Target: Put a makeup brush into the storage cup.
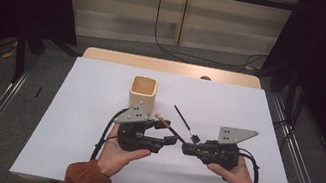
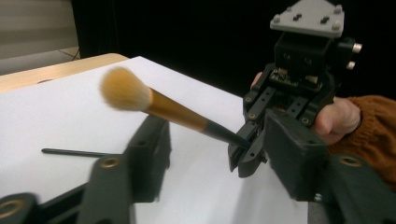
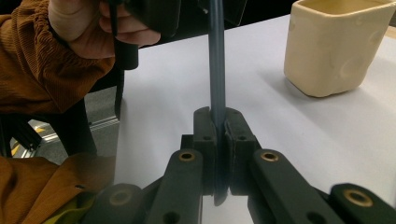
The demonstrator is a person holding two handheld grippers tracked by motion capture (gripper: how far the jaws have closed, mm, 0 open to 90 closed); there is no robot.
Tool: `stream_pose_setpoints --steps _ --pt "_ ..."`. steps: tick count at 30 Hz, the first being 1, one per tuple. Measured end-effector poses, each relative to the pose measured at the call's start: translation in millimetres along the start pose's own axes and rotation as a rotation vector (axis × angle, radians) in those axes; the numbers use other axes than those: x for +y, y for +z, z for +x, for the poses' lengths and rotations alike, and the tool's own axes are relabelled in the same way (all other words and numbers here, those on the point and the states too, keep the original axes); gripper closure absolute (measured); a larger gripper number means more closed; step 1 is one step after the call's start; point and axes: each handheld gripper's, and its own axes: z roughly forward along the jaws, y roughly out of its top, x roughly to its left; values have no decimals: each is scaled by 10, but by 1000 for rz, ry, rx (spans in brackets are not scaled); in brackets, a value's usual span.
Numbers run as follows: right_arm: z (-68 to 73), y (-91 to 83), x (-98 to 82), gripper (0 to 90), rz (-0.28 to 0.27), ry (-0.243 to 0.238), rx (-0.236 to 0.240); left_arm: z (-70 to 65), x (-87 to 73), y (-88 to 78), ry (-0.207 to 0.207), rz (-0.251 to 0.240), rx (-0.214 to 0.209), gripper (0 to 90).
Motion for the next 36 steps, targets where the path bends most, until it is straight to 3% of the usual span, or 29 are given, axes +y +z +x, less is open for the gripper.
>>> stream_pose_setpoints --steps 4,11,15,36 --pt "-3 2 -6 851 4 -1 -4 29 5 -15 -30 -9 -20 547" --pt "4 18 -11 851 10 -7 4 50 11 -22 -36 -17 -34 687" --pt "7 22 -15 851 19 -10 3 50 12 -12 -19 -14 -45 738" --pt "14 72 -57 824 51 -10 -3 -10 55 32 -12 3 -136 835"
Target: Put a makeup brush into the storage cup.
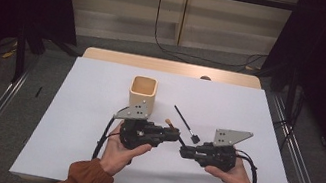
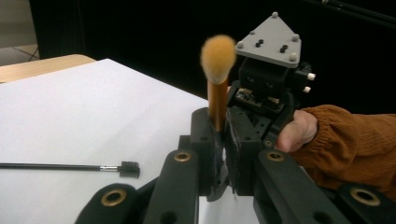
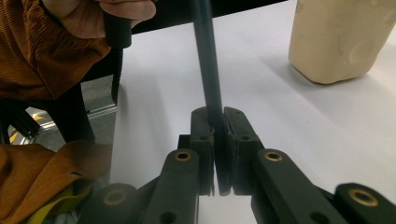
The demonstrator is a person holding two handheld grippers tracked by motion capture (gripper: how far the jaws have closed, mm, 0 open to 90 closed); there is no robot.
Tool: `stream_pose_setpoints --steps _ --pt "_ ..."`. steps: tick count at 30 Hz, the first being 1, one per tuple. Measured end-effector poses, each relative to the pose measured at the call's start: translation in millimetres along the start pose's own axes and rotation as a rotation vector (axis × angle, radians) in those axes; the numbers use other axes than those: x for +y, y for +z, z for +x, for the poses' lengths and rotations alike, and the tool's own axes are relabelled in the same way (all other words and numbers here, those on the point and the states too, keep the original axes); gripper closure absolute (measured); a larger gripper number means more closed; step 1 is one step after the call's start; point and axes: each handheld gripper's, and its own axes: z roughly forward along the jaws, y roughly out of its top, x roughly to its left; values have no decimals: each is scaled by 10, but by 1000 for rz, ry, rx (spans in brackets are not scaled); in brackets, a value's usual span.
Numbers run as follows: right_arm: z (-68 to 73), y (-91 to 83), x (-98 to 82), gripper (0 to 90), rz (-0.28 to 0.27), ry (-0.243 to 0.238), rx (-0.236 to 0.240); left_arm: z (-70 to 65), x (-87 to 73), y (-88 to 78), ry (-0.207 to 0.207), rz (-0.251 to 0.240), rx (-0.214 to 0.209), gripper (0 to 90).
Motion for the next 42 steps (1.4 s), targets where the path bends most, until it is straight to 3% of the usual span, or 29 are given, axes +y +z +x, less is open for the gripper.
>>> stream_pose_setpoints --steps 10,27,33,35,38,42 --pt "7 -8 8 766 -11 5 -14 -32 18 -10 19 2 15 836" --pt "31 -30 30 204 -30 34 -59 18 25 -81 18 2 56 836" --pt "29 -51 40 59 -54 50 -96 36 26 -104 18 10 71 836" --pt "29 -69 38 86 -60 44 -92 53 26 -115 4 22 98 836" --pt "27 -87 39 25 -71 48 -90 79 30 -145 -2 17 108 836" --pt "6 -120 38 21 -84 67 -110 87 44 -177 5 22 121 836"
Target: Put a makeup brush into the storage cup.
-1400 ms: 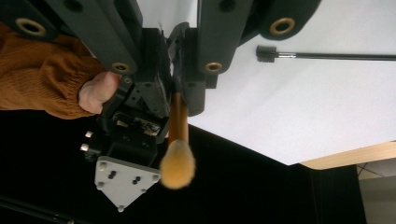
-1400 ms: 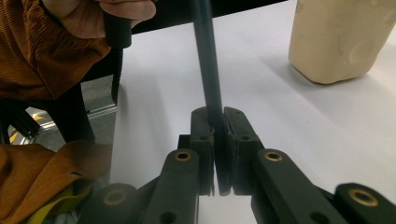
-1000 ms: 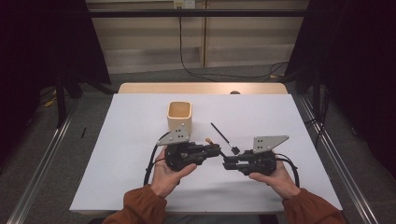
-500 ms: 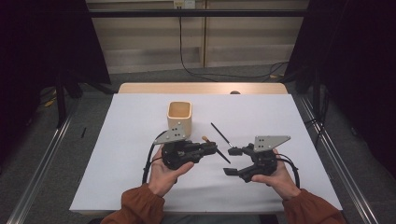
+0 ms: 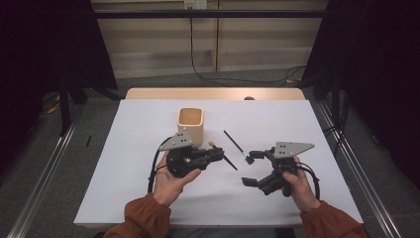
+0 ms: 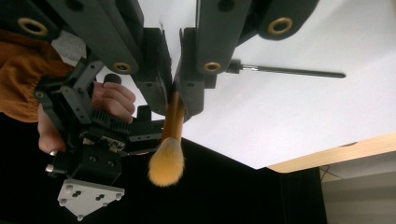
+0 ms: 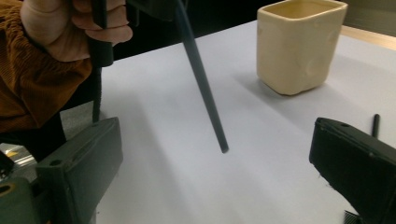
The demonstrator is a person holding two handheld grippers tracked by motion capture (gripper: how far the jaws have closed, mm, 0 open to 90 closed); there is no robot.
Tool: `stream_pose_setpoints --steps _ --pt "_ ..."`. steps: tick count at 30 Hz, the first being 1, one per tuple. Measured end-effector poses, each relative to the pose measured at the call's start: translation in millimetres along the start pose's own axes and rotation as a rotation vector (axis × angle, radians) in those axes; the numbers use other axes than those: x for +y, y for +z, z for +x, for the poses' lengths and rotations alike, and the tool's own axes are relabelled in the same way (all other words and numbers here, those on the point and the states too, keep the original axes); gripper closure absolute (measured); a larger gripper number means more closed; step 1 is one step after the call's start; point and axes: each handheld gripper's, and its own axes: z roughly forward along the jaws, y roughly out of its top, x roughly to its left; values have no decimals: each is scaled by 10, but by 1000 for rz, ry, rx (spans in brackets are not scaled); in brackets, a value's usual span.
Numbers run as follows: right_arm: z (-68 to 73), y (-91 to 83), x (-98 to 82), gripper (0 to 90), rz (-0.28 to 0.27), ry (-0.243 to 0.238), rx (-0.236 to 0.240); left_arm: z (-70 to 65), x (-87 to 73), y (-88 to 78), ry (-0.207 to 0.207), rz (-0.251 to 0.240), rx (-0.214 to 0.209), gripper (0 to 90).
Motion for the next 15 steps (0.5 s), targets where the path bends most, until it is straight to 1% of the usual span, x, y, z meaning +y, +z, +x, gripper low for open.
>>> stream_pose_setpoints --steps 1,4,7,8,12,15 --pt "-2 -11 -1 20 0 -5 -6 3 2 -7 3 1 2 836" --pt "-5 -46 -18 23 -4 5 -25 3 10 -31 10 7 5 836" --pt "19 -78 -50 28 -11 -6 -78 15 21 -68 8 2 12 836" --pt "24 -91 -58 29 -17 -7 -90 24 28 -82 13 6 20 836" --pt "27 -157 -78 25 -46 -4 -119 63 46 -144 7 1 34 836" --pt "28 -207 -92 24 -62 2 -151 86 63 -189 6 -5 49 836"
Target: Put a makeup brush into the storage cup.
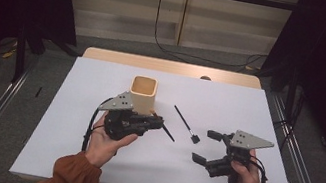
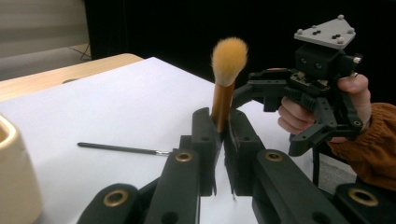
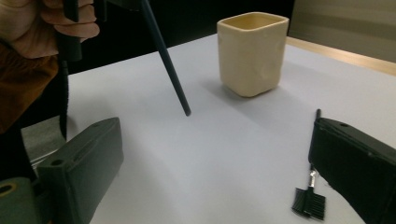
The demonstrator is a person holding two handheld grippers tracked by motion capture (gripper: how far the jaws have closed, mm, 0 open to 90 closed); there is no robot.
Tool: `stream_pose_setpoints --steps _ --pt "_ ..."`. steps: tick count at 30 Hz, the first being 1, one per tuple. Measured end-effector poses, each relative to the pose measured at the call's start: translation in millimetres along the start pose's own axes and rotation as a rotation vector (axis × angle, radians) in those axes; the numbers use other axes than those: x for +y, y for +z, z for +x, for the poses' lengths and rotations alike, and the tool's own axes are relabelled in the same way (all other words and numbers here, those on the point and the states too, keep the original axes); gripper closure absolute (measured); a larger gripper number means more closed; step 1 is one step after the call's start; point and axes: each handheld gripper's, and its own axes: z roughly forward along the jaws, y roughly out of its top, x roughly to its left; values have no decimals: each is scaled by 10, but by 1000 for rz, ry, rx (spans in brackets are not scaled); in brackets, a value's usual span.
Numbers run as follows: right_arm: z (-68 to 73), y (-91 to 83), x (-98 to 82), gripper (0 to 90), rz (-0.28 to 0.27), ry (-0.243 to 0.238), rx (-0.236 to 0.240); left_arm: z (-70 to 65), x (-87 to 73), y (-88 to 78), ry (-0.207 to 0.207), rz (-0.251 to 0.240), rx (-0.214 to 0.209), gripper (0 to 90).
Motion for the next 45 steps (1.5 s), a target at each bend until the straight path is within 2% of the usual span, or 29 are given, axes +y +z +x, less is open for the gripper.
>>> stream_pose_setpoints --steps 1,4,14,23,30,33,37,40,45 --pt "6 -20 -10 25 -6 -2 -23 6 3 -10 -1 2 1 836" --pt "13 -69 -43 25 -16 2 -51 31 5 -30 -3 13 11 836" --pt "12 -251 -126 20 -30 21 -104 120 49 -120 -9 28 38 836" --pt "2 -413 -210 18 -57 31 -154 190 72 -238 -18 18 61 836" --pt "39 -478 -270 18 -71 49 -175 211 87 -312 -27 12 85 836" --pt "65 -494 -274 16 -83 53 -175 206 136 -374 -9 21 100 835" --pt "72 -480 -298 16 -81 53 -184 232 154 -421 -12 15 113 836" --pt "77 -476 -300 16 -88 57 -195 258 152 -437 -22 -3 114 836" --pt "68 -474 -302 11 -94 66 -200 294 230 -516 -13 -20 134 836"
